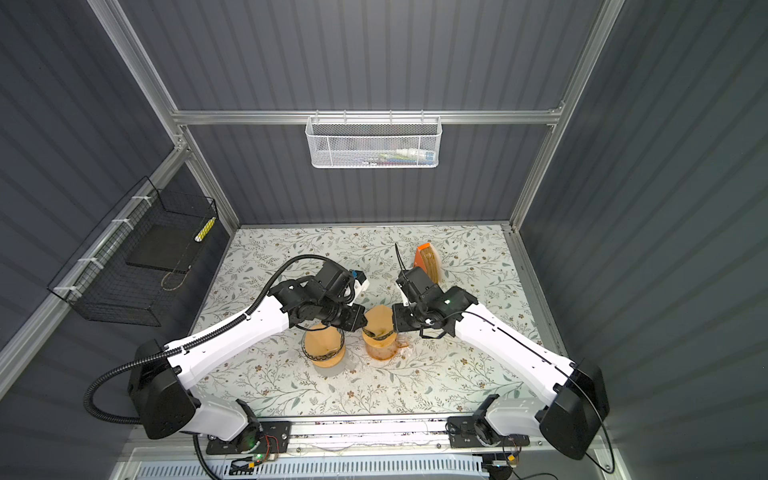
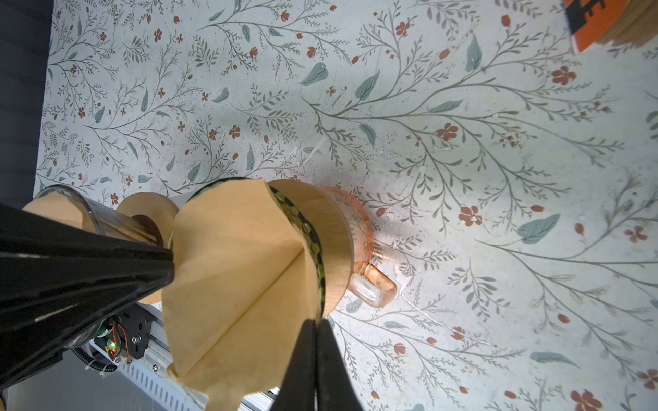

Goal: Place the coffee filter in the dripper

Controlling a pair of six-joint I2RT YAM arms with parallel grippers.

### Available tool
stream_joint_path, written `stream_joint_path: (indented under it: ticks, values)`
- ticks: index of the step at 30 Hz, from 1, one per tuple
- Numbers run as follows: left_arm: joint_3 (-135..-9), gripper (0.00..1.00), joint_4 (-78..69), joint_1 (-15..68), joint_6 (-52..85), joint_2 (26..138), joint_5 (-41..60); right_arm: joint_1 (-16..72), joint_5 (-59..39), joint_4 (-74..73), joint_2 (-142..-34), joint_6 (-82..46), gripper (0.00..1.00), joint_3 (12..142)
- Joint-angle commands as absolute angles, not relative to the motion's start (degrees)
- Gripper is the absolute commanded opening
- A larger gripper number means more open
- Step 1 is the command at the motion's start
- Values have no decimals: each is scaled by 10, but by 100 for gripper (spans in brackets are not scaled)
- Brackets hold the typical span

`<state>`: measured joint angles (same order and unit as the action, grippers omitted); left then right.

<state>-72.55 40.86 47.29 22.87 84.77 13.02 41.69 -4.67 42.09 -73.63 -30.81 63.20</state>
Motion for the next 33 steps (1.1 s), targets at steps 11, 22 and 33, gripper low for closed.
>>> stream_joint_path:
  ticks: [11,22,33]
  values:
    - [-748,10,414,475,223,847,127,424,-45,428,-751,-300,6,650]
    - [-734,9,419,475,221,848,121,432,-47,423,-762,-301,6,657]
    - [-727,9,423,475,218,853,116,434,-42,424,-774,-298,6,656]
